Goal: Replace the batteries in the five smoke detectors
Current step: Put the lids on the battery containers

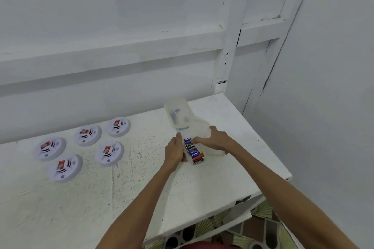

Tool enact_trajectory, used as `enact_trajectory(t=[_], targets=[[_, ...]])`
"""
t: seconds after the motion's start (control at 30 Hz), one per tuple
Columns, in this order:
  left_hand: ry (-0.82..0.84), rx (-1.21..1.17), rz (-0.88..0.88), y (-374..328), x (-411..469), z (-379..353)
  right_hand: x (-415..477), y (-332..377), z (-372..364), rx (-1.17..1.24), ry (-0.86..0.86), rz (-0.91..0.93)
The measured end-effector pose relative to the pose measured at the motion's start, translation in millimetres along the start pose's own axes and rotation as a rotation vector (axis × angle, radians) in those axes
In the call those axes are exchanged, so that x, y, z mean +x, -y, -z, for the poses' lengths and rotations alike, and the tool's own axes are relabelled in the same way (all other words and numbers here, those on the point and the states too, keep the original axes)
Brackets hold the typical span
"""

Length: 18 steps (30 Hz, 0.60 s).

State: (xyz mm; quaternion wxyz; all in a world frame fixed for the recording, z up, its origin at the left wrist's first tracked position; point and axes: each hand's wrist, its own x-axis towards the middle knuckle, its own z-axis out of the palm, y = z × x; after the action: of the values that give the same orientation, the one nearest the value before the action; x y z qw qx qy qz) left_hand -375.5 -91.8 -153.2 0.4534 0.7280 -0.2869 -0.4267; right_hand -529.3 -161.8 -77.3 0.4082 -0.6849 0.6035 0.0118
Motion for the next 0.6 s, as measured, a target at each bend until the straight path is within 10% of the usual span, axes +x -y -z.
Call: enact_trajectory(t=[0.6], targets=[[0.062,0.126,-0.092,4,5,8,13,13,-2,-0.313,-0.067,0.071]])
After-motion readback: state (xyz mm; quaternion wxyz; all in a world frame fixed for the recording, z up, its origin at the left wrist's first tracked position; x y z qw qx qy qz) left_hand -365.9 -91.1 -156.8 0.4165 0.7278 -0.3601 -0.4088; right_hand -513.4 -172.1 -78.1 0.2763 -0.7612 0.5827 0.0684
